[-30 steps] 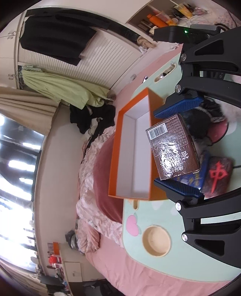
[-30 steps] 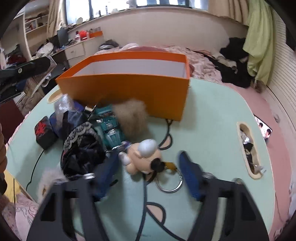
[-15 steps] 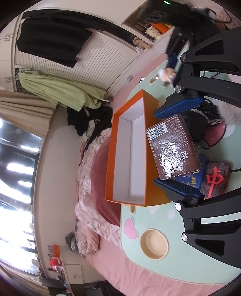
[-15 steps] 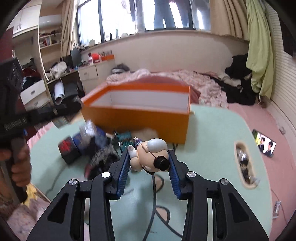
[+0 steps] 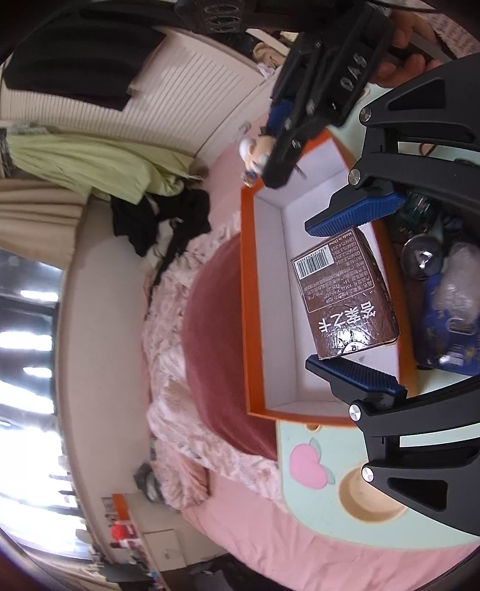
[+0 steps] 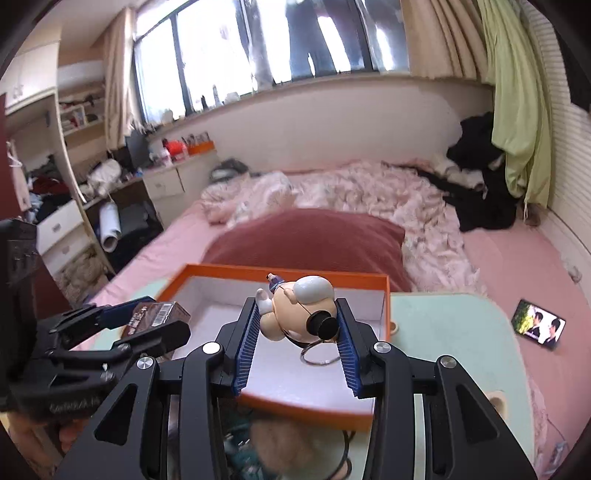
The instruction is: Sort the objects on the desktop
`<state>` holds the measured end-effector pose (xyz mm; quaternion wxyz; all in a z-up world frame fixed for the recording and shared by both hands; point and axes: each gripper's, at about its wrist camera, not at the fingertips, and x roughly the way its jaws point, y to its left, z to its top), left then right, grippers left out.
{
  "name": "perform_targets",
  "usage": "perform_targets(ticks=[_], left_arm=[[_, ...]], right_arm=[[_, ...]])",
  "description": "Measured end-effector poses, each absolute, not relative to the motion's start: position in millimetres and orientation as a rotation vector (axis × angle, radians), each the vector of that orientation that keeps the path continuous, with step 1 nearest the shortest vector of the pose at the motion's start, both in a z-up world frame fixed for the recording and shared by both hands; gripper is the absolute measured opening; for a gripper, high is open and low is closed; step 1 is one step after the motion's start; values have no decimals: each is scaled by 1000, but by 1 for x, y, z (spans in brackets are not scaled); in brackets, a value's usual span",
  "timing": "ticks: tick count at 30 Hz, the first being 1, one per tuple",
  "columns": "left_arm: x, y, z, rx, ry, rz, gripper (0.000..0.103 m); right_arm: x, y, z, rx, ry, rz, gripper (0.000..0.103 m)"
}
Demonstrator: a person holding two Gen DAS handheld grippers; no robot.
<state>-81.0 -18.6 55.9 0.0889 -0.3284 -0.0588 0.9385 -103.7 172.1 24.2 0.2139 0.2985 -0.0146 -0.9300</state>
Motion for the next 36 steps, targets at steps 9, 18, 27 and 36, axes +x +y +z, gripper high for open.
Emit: perform_targets(ticks=[9,18,27,36], left_arm=[[-66,-22,55,-903,-250,2799,91],[8,-45,80,-766,-347,2806,101],[67,-40,25,-1041,-175,2779,101],[67,-24,-15,-1275,34,2799,101]], right_arm=[[-113,177,1,899,-27,-2668,48],[-43,194,34,706,-42,-2671,68],[21,200,-18,875,131,-2592,77],[10,218,-51,1088,82,-2582,84]])
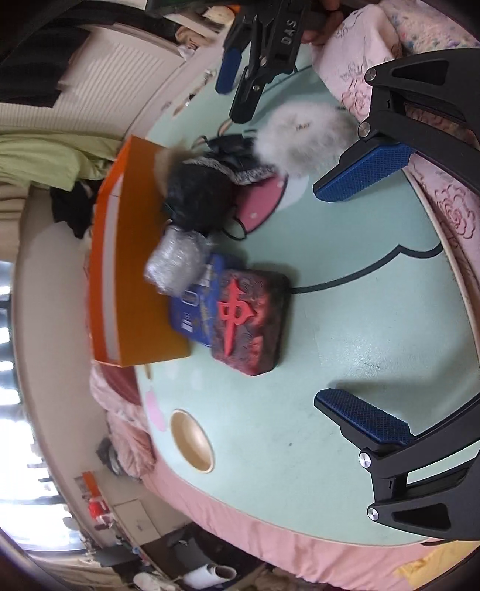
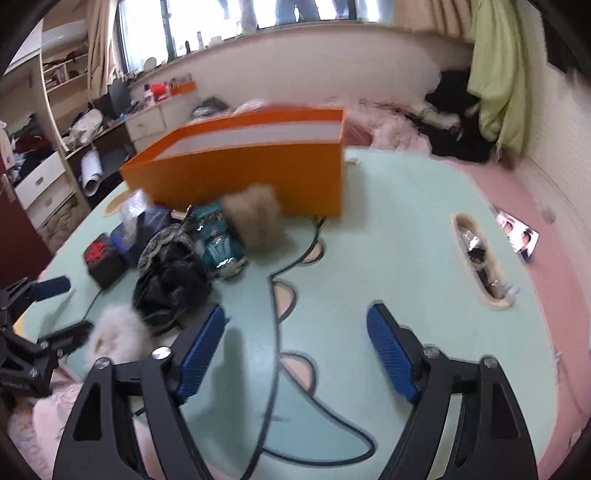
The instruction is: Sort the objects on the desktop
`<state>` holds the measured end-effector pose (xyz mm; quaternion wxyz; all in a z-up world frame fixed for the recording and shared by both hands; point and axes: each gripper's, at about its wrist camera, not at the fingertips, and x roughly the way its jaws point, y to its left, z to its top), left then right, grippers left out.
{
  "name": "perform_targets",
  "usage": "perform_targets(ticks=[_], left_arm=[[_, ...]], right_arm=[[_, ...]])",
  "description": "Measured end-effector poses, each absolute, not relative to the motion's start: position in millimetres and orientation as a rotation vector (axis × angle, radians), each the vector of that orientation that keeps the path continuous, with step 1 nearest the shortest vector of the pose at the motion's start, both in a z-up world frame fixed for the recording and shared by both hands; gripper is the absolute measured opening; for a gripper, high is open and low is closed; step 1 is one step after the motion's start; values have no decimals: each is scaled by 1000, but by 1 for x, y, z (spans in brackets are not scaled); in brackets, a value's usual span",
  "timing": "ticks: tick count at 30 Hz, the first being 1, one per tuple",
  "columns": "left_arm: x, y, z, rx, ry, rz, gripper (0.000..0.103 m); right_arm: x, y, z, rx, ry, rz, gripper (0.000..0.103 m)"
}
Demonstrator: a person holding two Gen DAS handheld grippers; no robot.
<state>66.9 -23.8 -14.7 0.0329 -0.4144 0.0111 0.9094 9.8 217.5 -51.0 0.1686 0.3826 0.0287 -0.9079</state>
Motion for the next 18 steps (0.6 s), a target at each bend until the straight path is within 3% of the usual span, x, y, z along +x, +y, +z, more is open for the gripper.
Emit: perform_targets(ticks=[3,4,14,18], left_arm=[[66,-23,-16,-1282,57,2792,103],[66,-23,-16,-1283,57,2790,103],[67,-20,-15,-1275,50,2796,103],[67,-19,-15,-1279,50,2803,103]], right_arm=[[11,205,-54,1100,198,-2590,93],[12,200,-56,1104,226,-2579,102],[15,203,-59,1094,214,-2585,102],[41,193,-36,900,217,-2577,100]])
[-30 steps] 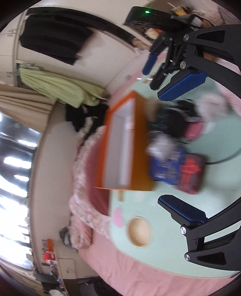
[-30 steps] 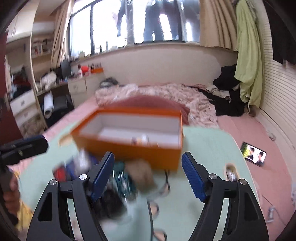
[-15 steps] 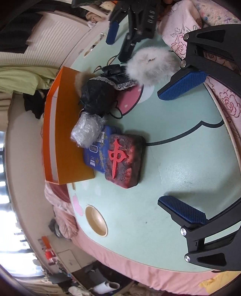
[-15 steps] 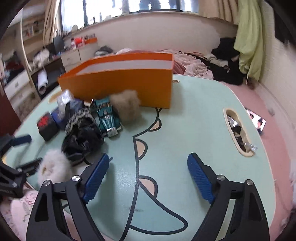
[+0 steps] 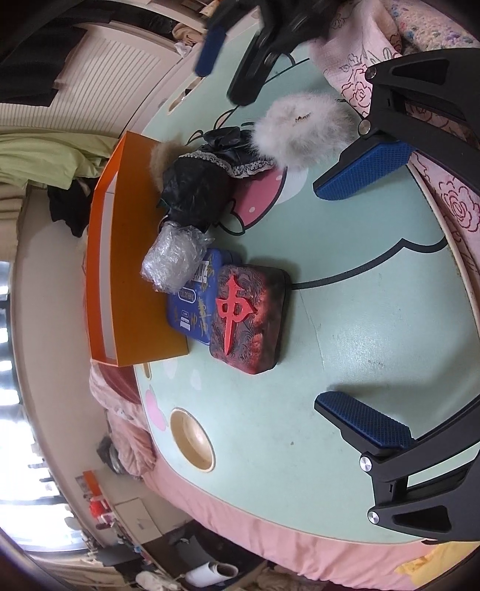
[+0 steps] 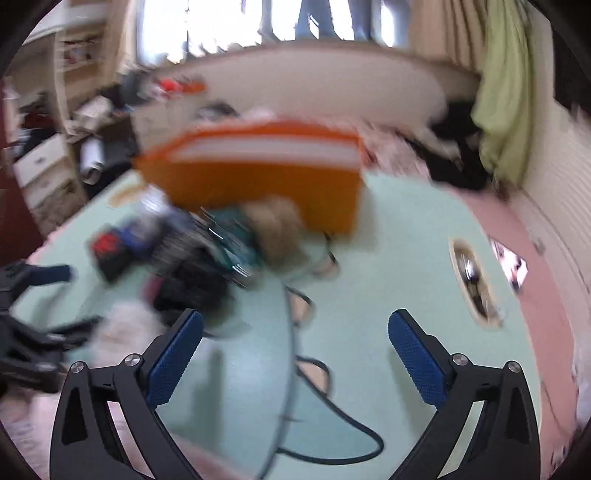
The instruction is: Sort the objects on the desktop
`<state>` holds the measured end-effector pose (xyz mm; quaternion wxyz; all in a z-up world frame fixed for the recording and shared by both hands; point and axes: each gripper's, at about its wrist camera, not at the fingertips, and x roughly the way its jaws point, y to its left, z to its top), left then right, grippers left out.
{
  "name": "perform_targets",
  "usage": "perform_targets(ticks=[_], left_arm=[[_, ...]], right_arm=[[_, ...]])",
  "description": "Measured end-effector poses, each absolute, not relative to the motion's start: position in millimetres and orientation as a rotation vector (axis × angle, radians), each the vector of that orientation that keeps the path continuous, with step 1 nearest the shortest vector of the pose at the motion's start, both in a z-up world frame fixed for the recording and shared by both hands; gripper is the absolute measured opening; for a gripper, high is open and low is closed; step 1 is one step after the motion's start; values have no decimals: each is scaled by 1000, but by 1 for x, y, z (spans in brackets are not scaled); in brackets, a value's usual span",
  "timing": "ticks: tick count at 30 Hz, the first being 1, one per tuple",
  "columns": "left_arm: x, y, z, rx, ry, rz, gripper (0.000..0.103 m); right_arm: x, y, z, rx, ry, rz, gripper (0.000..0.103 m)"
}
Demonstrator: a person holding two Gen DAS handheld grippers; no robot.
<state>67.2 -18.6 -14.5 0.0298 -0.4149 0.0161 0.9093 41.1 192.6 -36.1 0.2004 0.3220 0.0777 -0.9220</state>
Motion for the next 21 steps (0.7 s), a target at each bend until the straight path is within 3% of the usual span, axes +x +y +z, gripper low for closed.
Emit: perform_targets(ticks=[3,5,6,9,11,12,21], left_arm=[[68,-20,-14,-1282,44,2815,103],[69,-22,-14,-1285,37,2820,103],[69,-23,-15,-1286,35,2821,103],[69,-23,-15,-1287,38,2823,103],[69,-23,-15,-1286,35,2822,103],[69,-23,-15,-1287,34,2822,103],[69,-29,-9,-1258,-16,2832,103]], right_arm=[[49,168,-28,879,276,-2396,98],[45,153,-36,950,318,-2286,84],[41,148,-42,991,336,-2245,83],[38,144,-50,1039,382,-2225,63],[43,149,-49,1026,387,-2246,40],[46,154,-49,1015,372,-2248,35],[51,201,-52,967,147,-2434,35]])
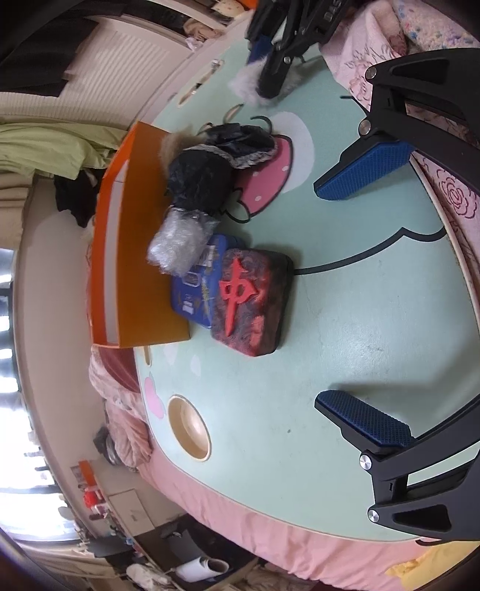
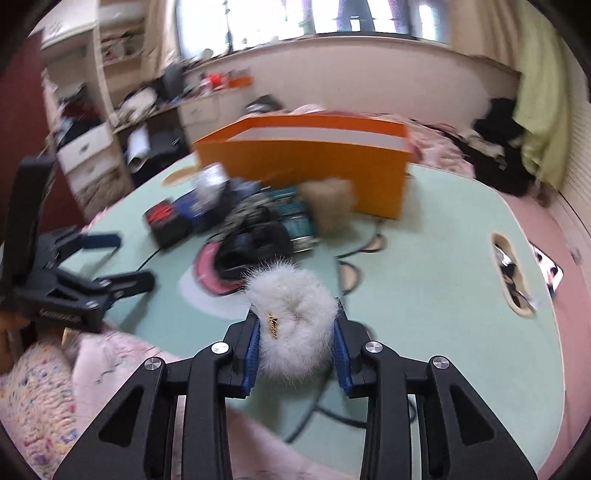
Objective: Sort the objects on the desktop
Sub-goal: 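Grasp the white fluffy ball with the right gripper while the left gripper reaches for the red box, then carry the white fluffy ball and red cross box into the orange box and release both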
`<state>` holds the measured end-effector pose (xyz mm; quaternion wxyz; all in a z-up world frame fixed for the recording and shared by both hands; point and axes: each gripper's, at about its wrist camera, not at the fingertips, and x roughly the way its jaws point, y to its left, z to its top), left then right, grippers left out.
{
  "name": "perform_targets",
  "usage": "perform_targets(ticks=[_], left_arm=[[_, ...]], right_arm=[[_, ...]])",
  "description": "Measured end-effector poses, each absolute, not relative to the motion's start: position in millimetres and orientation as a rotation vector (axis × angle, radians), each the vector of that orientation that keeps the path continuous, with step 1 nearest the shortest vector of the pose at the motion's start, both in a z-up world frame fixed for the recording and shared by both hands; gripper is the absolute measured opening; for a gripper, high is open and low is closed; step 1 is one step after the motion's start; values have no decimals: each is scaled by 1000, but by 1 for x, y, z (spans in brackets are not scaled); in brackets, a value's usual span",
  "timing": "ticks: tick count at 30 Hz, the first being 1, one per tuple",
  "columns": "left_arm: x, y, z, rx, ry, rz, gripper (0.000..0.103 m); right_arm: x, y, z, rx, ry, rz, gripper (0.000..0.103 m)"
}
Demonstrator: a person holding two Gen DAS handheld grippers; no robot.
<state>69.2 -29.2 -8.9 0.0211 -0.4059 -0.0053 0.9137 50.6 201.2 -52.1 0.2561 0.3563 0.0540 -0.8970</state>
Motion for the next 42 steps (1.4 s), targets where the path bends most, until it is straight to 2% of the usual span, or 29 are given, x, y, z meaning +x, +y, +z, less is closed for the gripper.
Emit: perform_targets(ticks=[9,10,11,12,13,26,35,42], left_arm=[[32,-39,-1,-1224,27,2919,102],[30,-40,-3,-1218,13,2897,98],[27,-40,-5,-1212,-11,2858,83],[25,-41,-6,-1214,-32,2827,63],[27,-40,-7,-1203,-42,2816,61],[77,-32,16,-1004,-48,2806,60],[59,-25,25,-991,-34,2782,60],[2,-29,67,-929,-81,2788,60]], right_arm=[[46,199,-54,974,173,-2456,35],[47,199,-53,974,172,-2456,35],[47,200,-53,974,171,-2455,35],[46,200,-54,974,171,-2455,35],[46,200,-54,974,171,-2456,35],[46,199,-40,906,162,-2450,35],[18,193,-17,877,64,-2448,35],[-32,184,20,850,24,-2491,35]])
